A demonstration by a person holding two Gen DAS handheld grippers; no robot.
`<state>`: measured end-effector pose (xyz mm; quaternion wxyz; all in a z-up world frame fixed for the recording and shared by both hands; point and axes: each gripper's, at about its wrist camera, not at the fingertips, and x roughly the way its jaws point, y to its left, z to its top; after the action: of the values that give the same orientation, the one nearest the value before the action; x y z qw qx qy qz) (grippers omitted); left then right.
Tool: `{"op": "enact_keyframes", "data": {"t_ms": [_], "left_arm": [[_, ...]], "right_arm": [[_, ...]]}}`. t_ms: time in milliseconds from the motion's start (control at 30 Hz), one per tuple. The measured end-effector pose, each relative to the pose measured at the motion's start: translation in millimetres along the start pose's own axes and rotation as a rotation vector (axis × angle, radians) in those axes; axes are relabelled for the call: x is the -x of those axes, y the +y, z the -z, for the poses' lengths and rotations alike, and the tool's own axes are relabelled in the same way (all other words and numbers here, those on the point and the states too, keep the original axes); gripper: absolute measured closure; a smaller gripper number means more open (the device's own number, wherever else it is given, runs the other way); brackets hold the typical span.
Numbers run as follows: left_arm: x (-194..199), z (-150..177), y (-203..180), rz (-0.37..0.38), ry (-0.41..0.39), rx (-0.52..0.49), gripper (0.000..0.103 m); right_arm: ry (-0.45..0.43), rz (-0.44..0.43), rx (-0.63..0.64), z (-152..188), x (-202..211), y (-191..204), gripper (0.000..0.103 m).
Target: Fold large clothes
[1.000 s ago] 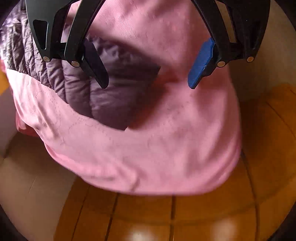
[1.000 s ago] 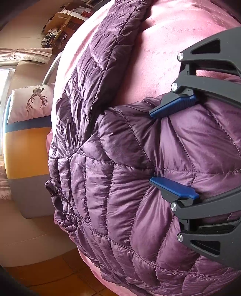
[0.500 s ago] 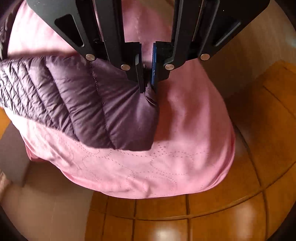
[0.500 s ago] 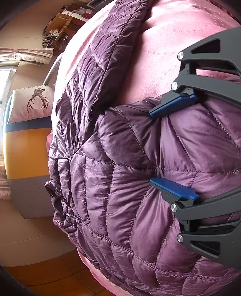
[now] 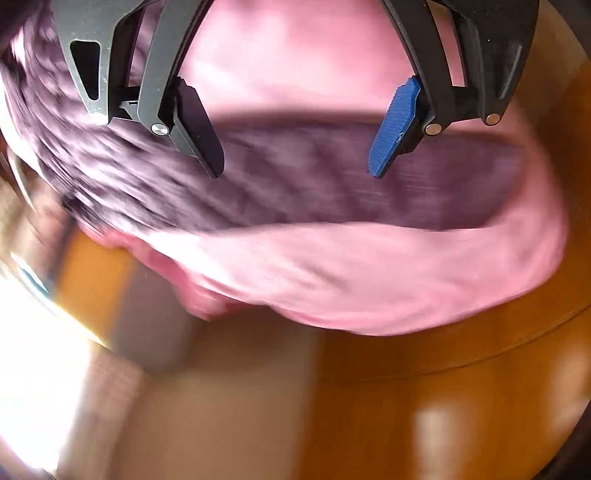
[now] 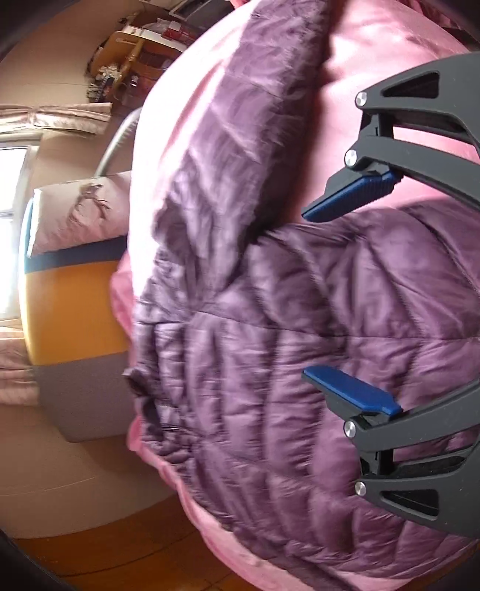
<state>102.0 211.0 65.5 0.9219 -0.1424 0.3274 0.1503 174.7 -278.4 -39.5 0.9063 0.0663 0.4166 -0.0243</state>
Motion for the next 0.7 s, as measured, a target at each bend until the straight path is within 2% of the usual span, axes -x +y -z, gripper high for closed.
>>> {"op": "enact_keyframes", "data": {"t_ms": [133, 233, 300, 367, 400, 467, 567, 633, 700], "left_arm": [[-19.7, 28.3, -109.2, 0.225, 0.074, -0.191, 0.024], [-21.7, 60.1, -164.8, 0.291, 0.101, -0.325, 0.024], [-30.4, 83.7, -186.3, 0.302, 0.139, -0.395, 0.024], [-46.8, 104.7, -191.7, 0.298, 0.220, -0.417, 0.024], [-48.9, 111.9, -191.9, 0.293, 0.222, -0.414, 0.024], [-43.4, 120.9, -189.4, 0.292, 0.170, -0.425, 0.024], [-44.2, 120.9, -187.0, 0.297, 0.177, -0.415, 0.022], [-44.0, 121.0, -186.3, 0.300, 0.182, -0.416, 0.022], [-46.2, 120.9, -184.5, 0.302, 0.185, -0.419, 0.020]], "right_arm": [[0.024, 0.036, 0.014, -12.5, -15.8, -7.6, 0.020], [0.084, 0.050, 0.001, -1.9, -32.9, -15.6, 0.021], [0.107, 0.052, -0.012, 11.9, -41.2, -25.7, 0.021], [0.073, 0.024, -0.039, 19.9, -39.3, -33.6, 0.021], [0.070, 0.024, -0.039, 20.3, -38.9, -34.2, 0.020], [0.070, 0.026, -0.038, 20.2, -40.2, -34.0, 0.019], [0.072, -0.007, -0.076, 20.4, -35.0, -42.4, 0.019], [0.066, -0.038, -0.146, 22.2, -23.4, -57.2, 0.018], [0.040, -0.070, -0.272, 29.5, -7.6, -86.2, 0.017]]}}
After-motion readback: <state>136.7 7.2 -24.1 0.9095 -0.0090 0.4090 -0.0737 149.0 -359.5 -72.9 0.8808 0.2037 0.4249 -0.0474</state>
